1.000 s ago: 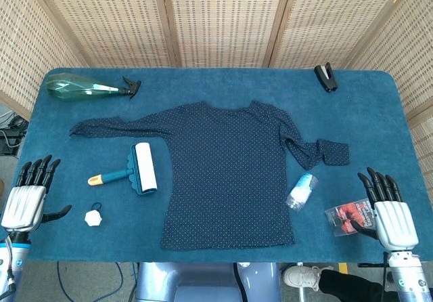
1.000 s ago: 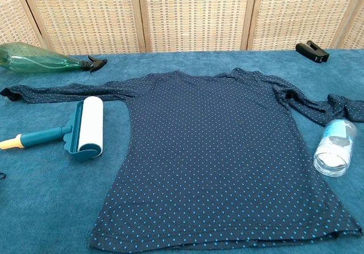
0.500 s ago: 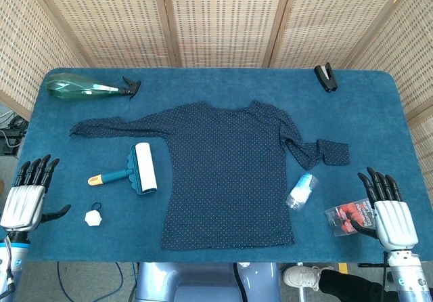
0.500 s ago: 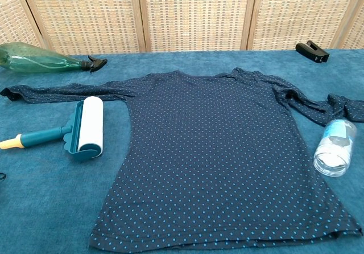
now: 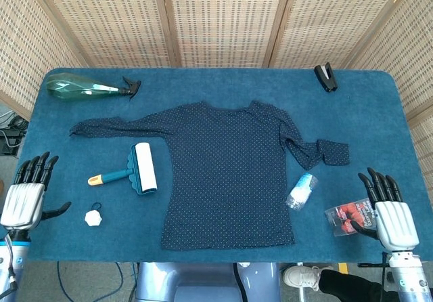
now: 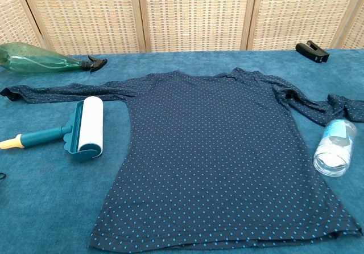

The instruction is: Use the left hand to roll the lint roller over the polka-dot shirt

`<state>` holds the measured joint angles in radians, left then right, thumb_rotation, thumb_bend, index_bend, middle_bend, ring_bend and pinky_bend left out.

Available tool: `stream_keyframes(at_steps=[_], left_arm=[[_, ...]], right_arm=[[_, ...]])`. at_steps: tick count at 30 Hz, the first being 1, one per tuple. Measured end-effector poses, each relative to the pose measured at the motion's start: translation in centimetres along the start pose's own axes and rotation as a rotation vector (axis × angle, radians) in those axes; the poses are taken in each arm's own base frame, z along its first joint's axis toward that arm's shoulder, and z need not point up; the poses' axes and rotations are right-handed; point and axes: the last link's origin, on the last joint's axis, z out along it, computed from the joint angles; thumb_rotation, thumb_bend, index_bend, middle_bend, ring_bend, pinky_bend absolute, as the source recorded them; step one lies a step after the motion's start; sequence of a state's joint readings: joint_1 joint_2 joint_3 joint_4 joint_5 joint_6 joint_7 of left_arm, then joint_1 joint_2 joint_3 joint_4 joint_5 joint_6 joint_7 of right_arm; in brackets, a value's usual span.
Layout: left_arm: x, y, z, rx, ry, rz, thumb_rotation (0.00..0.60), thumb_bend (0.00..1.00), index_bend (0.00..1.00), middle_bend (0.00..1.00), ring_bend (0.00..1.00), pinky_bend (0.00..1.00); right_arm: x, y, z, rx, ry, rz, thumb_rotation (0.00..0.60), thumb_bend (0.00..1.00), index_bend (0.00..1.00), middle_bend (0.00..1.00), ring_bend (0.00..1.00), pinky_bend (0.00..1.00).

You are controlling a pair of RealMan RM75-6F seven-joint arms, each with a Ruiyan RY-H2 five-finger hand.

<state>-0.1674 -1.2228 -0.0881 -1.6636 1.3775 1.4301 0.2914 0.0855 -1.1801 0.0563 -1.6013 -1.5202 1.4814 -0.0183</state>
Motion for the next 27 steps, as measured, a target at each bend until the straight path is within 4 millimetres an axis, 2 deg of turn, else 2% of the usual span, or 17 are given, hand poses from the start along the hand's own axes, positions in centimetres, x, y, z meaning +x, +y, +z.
stream_keyframes(at_steps=[2, 4, 8, 15, 21, 27], left_arm=[[0.1, 0.0, 0.6, 0.005, 0.02, -0.004, 0.6, 0.21, 0.08, 0.53, 0.46, 0.51], [0.2, -0.1, 1.3, 0.005, 0.033, -0.003, 0.6, 0.21, 0.18, 0.68, 0.57, 0.58], [0.3, 0.2, 2.7, -0.006, 0.014, 0.003, 0.6, 0.21, 0.31, 0.8, 0.67, 0.64], [0.0, 0.8, 5.6, -0.023, -0.095, 0.012, 0.6, 0.23, 0.42, 0.89, 0.75, 0.69], [-0.8, 1.1, 8.4, -0.001, -0.21, 0.014, 0.6, 0.3, 0.41, 0.91, 0.75, 0.69], [-1.7, 1.7, 10.7, 0.015, -0.282, 0.048, 0.6, 0.3, 0.41, 0.91, 0.75, 0.69]], right_arm=[[0.0, 0.0, 0.0, 0.0, 0.001, 0.004, 0.6, 0.12, 0.0, 0.0, 0.0, 0.0], [0.1, 0.0, 0.0, 0.001, 0.005, 0.006, 0.6, 0.12, 0.0, 0.0, 0.0, 0.0], [0.3, 0.0, 0.0, 0.001, 0.01, 0.011, 0.6, 0.12, 0.0, 0.0, 0.0, 0.0], [0.4, 0.1, 0.0, -0.001, 0.011, 0.015, 0.6, 0.12, 0.0, 0.0, 0.0, 0.0], [0.4, 0.2, 0.0, -0.006, 0.012, 0.019, 0.6, 0.12, 0.0, 0.0, 0.0, 0.0], [0.4, 0.3, 0.1, -0.008, 0.01, 0.024, 0.6, 0.12, 0.0, 0.0, 0.0, 0.0]])
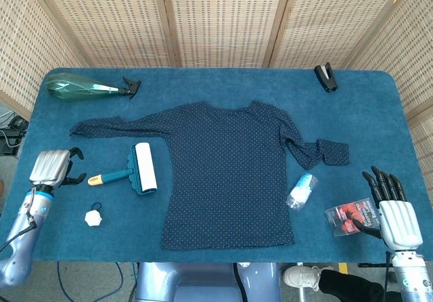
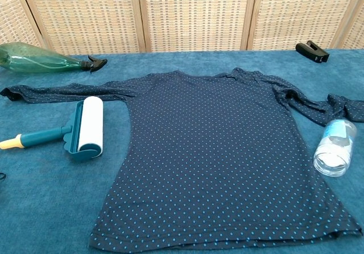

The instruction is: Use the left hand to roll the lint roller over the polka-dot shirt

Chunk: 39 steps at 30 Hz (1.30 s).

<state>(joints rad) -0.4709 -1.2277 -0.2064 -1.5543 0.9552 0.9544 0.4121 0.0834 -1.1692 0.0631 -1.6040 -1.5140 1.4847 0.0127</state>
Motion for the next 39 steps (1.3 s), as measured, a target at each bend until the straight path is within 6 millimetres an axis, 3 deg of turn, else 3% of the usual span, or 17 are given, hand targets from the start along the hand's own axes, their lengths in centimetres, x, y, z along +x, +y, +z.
stream_keyframes(at_steps=[10, 21, 39], left_arm=[[-1.7, 2.2, 2.1, -0.006, -0.09, 0.027, 0.6, 0.3, 0.4, 0.91, 0.75, 0.69], [-3.8, 4.4, 2.9, -0.019, -0.137, 0.058, 0.6, 0.3, 0.4, 0.91, 0.75, 0.69], [-5.9, 5.8, 3.5, -0.014, -0.177, 0.074, 0.6, 0.3, 0.43, 0.91, 0.75, 0.69]], right_arm=[[-0.1, 0.1, 0.1, -0.001, -0.005, 0.008, 0.6, 0.12, 0.0, 0.0, 0.0, 0.0], [-0.1, 0.2, 0.1, -0.003, -0.009, 0.017, 0.6, 0.12, 0.0, 0.0, 0.0, 0.0], [0.0, 0.4, 0.1, -0.008, -0.004, 0.026, 0.6, 0.12, 0.0, 0.0, 0.0, 0.0]])
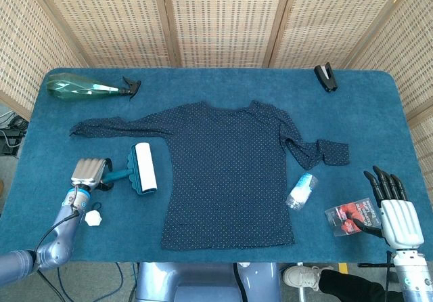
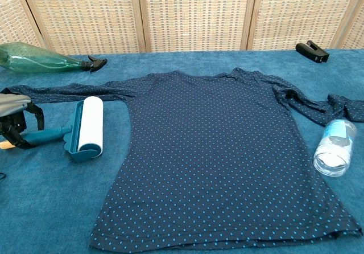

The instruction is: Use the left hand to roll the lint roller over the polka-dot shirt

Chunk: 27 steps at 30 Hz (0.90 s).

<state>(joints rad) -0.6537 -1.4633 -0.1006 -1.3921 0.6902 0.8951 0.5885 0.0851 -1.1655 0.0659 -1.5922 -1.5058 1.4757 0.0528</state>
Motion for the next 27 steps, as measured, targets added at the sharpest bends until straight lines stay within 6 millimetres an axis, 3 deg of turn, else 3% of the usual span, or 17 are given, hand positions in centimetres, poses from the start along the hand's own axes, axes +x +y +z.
stream_keyframes(at_steps=[2, 4, 6, 7, 11, 21, 27], left_arm=[[-0.3, 0.1, 0.1, 0.003, -0.004, 0.005, 0.6, 0.32, 0.43, 0.91, 0.75, 0.69], [-0.6, 0.2, 0.2, 0.006, -0.008, 0.012, 0.6, 0.46, 0.47, 0.91, 0.76, 0.69], [-0.8, 0.2, 0.3, 0.008, -0.01, 0.013, 0.6, 0.63, 0.59, 0.91, 0.76, 0.69], [-0.8, 0.2, 0.3, 0.009, -0.008, 0.015, 0.6, 0.66, 0.66, 0.92, 0.76, 0.69], [-0.6, 0.3, 0.4, 0.013, 0.028, 0.028, 0.6, 0.66, 0.79, 0.92, 0.77, 0.69], [2.3, 0.4, 0.0, -0.066, 0.174, 0.146, 0.6, 0.55, 0.82, 0.92, 0.77, 0.69], [4.7, 0.8, 0.0, -0.107, 0.169, 0.204, 0.6, 0.52, 0.82, 0.92, 0.77, 0.69]], right_arm=[[0.0, 0.0, 0.0, -0.001, 0.0, 0.002, 0.6, 0.12, 0.0, 0.0, 0.0, 0.0], [0.1, 0.0, 0.0, 0.001, 0.003, 0.003, 0.6, 0.12, 0.0, 0.0, 0.0, 0.0], [0.1, 0.0, -0.1, 0.002, 0.004, 0.004, 0.6, 0.12, 0.0, 0.0, 0.0, 0.0], [0.1, 0.0, 0.0, 0.002, 0.005, 0.006, 0.6, 0.12, 0.0, 0.0, 0.0, 0.0], [0.2, 0.0, 0.0, 0.002, 0.006, 0.008, 0.6, 0.12, 0.0, 0.0, 0.0, 0.0], [0.3, 0.1, 0.0, 0.0, 0.01, 0.014, 0.6, 0.12, 0.0, 0.0, 0.0, 0.0], [0.3, 0.4, 0.1, -0.014, 0.004, 0.011, 0.6, 0.12, 0.0, 0.0, 0.0, 0.0]])
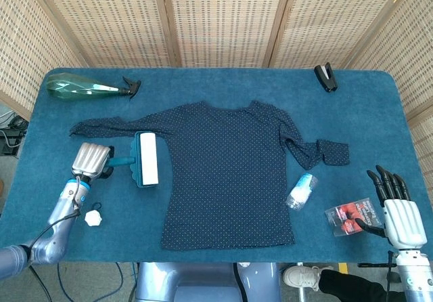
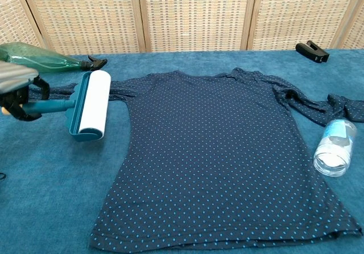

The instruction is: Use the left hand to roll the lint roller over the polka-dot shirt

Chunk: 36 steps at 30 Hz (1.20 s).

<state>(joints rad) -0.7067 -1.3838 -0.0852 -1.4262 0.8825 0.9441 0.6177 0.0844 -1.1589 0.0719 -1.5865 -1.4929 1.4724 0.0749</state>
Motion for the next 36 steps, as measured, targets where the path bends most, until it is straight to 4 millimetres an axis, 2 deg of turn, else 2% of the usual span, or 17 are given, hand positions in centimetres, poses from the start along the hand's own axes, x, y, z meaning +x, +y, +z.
stream_keyframes(at_steps=[8, 16, 27, 36], left_arm=[[2.9, 0.9, 1.4, -0.018, -0.053, 0.037, 0.6, 0.52, 0.82, 0.92, 0.77, 0.69], [5.4, 3.8, 3.8, -0.044, -0.098, 0.07, 0.6, 0.53, 0.82, 0.92, 0.77, 0.69], [6.2, 9.8, 6.4, -0.078, -0.17, 0.187, 0.6, 0.53, 0.82, 0.92, 0.77, 0.69], [6.5, 13.3, 7.1, -0.081, -0.203, 0.263, 0.6, 0.54, 0.82, 0.92, 0.77, 0.69]], right_arm=[[-0.2, 0.8, 0.5, -0.037, -0.012, -0.007, 0.6, 0.12, 0.0, 0.0, 0.0, 0.0], [-0.4, 1.7, 1.0, -0.073, -0.016, -0.019, 0.6, 0.12, 0.0, 0.0, 0.0, 0.0], [-0.5, 2.7, 1.4, -0.11, -0.022, -0.027, 0.6, 0.12, 0.0, 0.0, 0.0, 0.0], [-0.6, 2.7, 1.5, -0.107, -0.026, -0.018, 0.6, 0.12, 0.0, 0.0, 0.0, 0.0]])
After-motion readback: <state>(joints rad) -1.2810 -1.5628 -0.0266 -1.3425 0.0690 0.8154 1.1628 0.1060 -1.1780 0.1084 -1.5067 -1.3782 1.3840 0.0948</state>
